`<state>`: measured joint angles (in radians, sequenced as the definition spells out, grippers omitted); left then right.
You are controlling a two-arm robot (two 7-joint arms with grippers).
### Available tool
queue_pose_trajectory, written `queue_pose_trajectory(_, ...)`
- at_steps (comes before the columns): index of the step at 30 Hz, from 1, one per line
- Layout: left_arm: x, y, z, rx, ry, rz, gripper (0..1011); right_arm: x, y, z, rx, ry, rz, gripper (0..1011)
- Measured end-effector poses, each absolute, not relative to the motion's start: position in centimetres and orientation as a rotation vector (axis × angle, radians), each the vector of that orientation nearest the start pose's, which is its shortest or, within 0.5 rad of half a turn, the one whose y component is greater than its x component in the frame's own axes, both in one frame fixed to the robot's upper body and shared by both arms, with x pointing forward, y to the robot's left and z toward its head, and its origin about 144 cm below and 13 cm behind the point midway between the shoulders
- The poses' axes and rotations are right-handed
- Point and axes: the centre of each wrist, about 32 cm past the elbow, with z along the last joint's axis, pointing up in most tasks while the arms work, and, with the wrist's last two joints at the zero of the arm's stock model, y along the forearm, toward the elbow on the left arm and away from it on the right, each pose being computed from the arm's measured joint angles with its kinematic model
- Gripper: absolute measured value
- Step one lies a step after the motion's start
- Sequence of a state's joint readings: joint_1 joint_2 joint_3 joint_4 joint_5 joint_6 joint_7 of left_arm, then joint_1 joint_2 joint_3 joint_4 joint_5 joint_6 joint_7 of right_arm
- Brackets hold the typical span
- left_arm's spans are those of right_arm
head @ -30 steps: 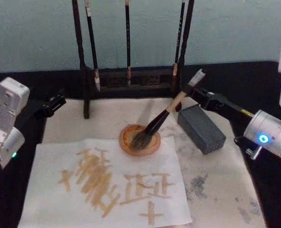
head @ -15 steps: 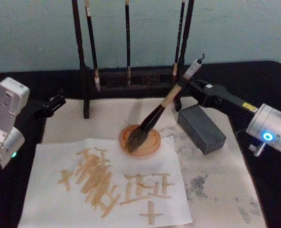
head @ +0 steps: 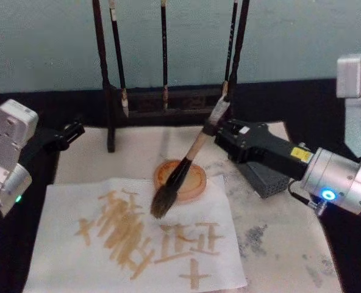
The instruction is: Pick up the brush from the inkstone, write on the paper, then place the brush back to its original position.
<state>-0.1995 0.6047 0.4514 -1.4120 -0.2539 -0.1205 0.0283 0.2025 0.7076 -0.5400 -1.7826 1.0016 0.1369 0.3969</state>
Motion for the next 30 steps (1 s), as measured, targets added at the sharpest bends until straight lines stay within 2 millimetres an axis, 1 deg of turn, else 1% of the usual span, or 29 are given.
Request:
queue_pose_trajectory(6,48.9,31.0,114.0,0.304,-0.285,1.248,1002,45.7,-23.9,121.6,0.040,0.259,-0.590,173)
queue_pose_trajectory(10,48.9,31.0,114.0,0.304,-0.285,1.248,1002,45.7,-22.9,121.0,-0.004,0.238,-0.586,173)
queue_pose_trajectory(15,48.9,31.0,114.0,0.304,-0.285,1.248,1002,45.7,-22.3,120.7,-0.046,0.217,-0.586,173)
queue_pose_trajectory(21,48.9,31.0,114.0,0.304,-0.285,1.248,1002,45.6,-22.2,120.5,-0.067,0.216,-0.577,173)
queue_pose_trajectory(30,48.9,31.0,114.0,0.304,-0.285,1.248,1002,45.0,-23.5,120.2,-0.081,0.227,-0.591,173)
